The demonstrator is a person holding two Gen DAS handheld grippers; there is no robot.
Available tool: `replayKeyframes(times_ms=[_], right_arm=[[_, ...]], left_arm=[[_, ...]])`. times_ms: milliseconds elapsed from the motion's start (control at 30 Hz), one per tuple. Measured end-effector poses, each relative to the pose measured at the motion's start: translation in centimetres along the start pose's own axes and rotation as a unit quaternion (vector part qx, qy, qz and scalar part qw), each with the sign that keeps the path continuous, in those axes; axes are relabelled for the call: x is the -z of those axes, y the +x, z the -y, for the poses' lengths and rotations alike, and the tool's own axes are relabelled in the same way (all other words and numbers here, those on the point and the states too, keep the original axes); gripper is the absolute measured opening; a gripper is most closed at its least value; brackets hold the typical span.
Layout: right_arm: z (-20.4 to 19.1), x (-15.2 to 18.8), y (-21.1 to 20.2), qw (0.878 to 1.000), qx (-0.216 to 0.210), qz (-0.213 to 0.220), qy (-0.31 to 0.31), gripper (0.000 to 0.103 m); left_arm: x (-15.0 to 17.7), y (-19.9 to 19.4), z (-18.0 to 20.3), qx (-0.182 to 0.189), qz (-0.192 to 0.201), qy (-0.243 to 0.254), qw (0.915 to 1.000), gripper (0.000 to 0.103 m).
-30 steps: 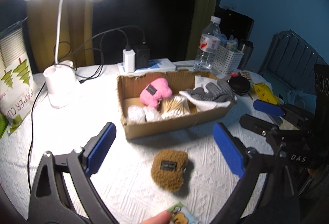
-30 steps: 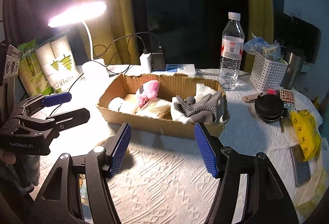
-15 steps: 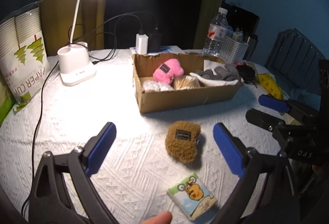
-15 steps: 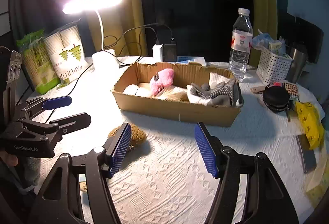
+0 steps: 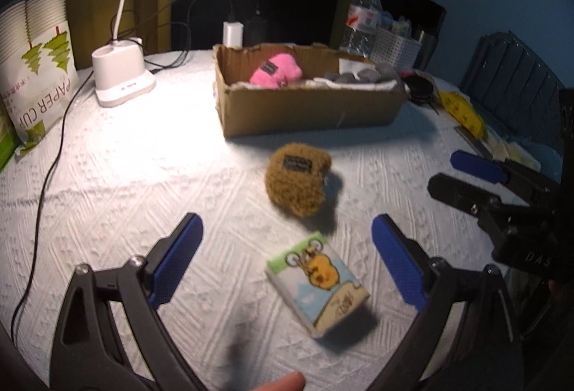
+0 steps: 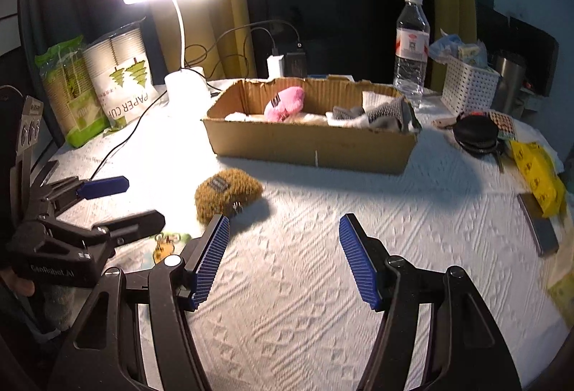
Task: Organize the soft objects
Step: 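Move the left tool to the duck tissue pack and grasp it, then grasp the brown fuzzy plush pouch with the right tool while the left tool holds the tissue pack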
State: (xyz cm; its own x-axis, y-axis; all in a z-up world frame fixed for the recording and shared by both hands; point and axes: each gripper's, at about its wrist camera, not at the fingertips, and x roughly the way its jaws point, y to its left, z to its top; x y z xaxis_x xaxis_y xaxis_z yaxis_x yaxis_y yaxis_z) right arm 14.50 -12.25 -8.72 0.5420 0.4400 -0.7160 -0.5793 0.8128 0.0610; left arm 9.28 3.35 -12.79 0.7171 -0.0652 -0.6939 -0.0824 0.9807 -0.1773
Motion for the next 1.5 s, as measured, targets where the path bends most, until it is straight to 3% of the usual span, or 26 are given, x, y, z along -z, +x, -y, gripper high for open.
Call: replayKeyframes(times_ms=[200, 433, 533, 833, 1133, 1500], right_arm=[[0.8, 1.5, -0.5, 1.000, 0.004, 0.001, 0.013, 0.067], [1.9, 2.3, -0.8, 1.000, 0.008, -0.001, 0.025, 0.067], [1.9, 2.0, -0.6, 1.000, 0.007, 0.000, 0.024, 0.067], [0.4, 1.0, 1.4, 1.000, -0.001, -0.016, 0.005, 0.067], [-3.1, -1.0, 5.1, 0.999, -0.020, -0.040, -0.030, 0.067], [-5.3, -2.7, 9.9, 0.995, -0.033, -0.077, -0.049, 0.070]], left_arm=[[1.9, 1.9, 2.2, -0.011, -0.033, 0.028, 0.9990, 0.096], [2.5, 3.1, 2.4, -0.030, -0.043, 0.039, 0.9978, 0.095], [2.6, 2.8, 2.4, -0.041, -0.038, 0.063, 0.9964, 0.068], [2.8, 1.0, -0.6, -0.019, -0.022, 0.045, 0.9986, 0.065], [0.9, -1.1, -5.5, -0.042, 0.026, 0.005, 0.9988, 0.065], [0.4, -0.4, -9.4, -0.037, 0.027, -0.025, 0.9986, 0.066]])
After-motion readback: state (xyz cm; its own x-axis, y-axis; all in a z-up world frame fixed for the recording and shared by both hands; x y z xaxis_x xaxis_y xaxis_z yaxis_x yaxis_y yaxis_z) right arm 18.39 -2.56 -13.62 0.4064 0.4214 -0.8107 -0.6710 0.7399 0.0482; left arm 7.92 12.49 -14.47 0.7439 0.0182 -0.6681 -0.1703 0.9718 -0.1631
